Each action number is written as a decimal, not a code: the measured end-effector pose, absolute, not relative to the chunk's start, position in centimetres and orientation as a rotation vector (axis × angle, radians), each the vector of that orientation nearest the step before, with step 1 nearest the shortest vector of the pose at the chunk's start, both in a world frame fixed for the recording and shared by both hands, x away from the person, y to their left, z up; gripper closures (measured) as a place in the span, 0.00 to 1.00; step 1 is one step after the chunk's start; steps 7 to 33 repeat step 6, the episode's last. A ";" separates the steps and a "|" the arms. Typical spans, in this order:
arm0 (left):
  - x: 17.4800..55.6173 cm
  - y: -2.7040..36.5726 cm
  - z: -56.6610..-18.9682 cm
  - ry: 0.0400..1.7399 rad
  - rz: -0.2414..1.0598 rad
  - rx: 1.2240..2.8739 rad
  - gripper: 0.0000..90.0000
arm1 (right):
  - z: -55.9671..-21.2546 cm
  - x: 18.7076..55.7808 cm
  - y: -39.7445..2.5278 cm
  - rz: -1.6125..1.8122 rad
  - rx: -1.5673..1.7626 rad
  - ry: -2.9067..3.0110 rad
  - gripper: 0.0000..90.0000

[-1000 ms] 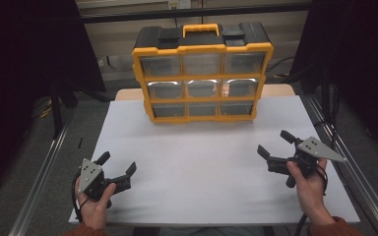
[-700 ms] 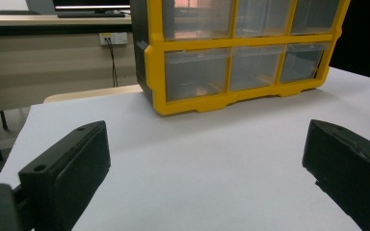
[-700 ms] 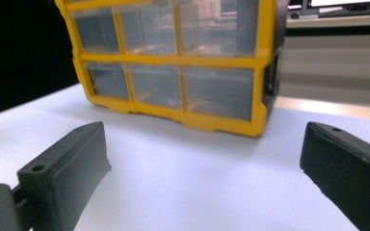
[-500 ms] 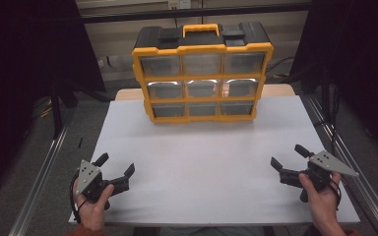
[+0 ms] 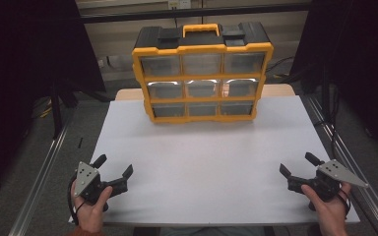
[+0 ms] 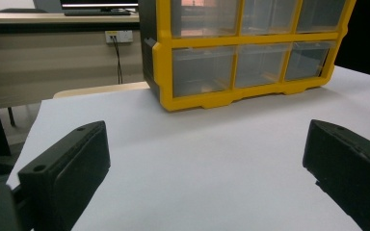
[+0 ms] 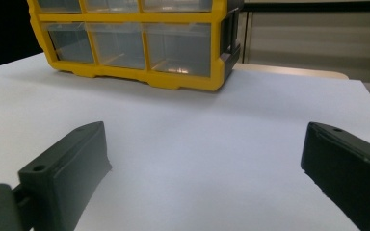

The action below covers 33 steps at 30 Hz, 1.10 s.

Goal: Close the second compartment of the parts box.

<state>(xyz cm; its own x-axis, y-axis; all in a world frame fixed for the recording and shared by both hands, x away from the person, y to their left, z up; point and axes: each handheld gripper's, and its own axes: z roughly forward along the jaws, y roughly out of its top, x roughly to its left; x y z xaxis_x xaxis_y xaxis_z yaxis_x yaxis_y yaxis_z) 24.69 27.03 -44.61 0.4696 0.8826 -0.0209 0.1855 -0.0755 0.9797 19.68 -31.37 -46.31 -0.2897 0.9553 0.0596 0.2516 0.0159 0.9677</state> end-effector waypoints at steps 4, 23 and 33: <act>24.8 27.0 -44.5 0.946 0.742 1.565 0.03 | -46.2 19.9 -31.2 1.316 1.257 1.608 0.04; 24.9 27.0 -44.4 0.949 0.741 1.561 0.03 | -46.2 20.0 -31.1 1.314 1.258 1.609 0.04; 24.9 27.0 -44.4 0.949 0.741 1.561 0.03 | -46.2 20.0 -31.1 1.314 1.258 1.609 0.04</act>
